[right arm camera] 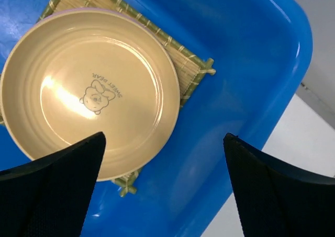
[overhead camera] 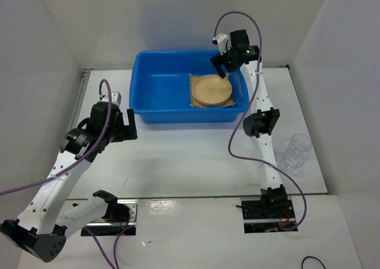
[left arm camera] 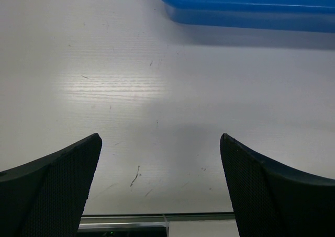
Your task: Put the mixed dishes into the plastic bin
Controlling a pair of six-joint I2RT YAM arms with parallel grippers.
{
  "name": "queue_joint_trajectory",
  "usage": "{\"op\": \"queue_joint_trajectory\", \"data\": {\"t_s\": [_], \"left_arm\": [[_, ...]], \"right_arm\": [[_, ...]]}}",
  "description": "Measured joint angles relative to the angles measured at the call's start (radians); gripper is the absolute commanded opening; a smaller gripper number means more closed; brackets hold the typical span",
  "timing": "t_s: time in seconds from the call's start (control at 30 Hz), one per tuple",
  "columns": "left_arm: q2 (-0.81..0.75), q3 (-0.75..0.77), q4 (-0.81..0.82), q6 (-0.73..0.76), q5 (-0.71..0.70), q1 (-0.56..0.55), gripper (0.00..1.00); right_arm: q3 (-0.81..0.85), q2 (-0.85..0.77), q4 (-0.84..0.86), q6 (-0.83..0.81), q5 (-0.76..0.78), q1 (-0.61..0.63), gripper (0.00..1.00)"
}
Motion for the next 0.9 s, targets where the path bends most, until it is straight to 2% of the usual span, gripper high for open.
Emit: {"op": "queue_joint_trajectory", "data": {"t_s": [0.2, 0.33, 0.47, 0.53, 0.6, 0.67, 0.77, 0.83, 0.9], "left_arm": [[-0.037, 0.000, 0.000, 0.000, 0.000, 0.000, 1.00], [-0.084, -0.001, 0.000, 0.000, 0.000, 0.000, 1.00], [-0.134, -0.014, 0.008, 0.000, 0.002, 0.000, 1.00], [-0.143, -0.016, 0.007, 0.001, 0.011, 0.000, 1.00], [-0.147, -0.016, 0.008, 0.002, 0.020, 0.000, 1.00], [-0.147, -0.016, 0.009, 0.003, 0.029, 0.000, 1.00], [-0.150, -0.016, 0.010, 0.003, 0.036, -0.001, 1.00], [-0.155, -0.016, 0.011, 0.003, 0.039, -0.007, 1.00], [-0.156, -0.016, 0.012, 0.003, 0.039, -0.010, 1.00]], "right_arm": [[0.001, -0.077, -0.042, 0.032, 0.030, 0.004, 0.98], [-0.053, -0.277, -0.072, 0.059, 0.069, 0.006, 0.98], [-0.428, -0.685, -0.057, 0.072, 0.105, -0.005, 0.98], [-0.686, -0.916, -0.042, 0.074, 0.130, -0.030, 0.98], [-0.943, -1.099, -0.013, 0.072, 0.136, -0.103, 0.98], [-1.213, -1.252, 0.020, 0.062, 0.143, -0.236, 0.98], [-1.520, -1.320, 0.047, 0.037, 0.169, -0.403, 0.98], [-1.700, -1.289, 0.079, 0.012, 0.174, -0.478, 0.98], [-1.809, -1.267, 0.095, -0.004, 0.179, -0.524, 0.98]]}}
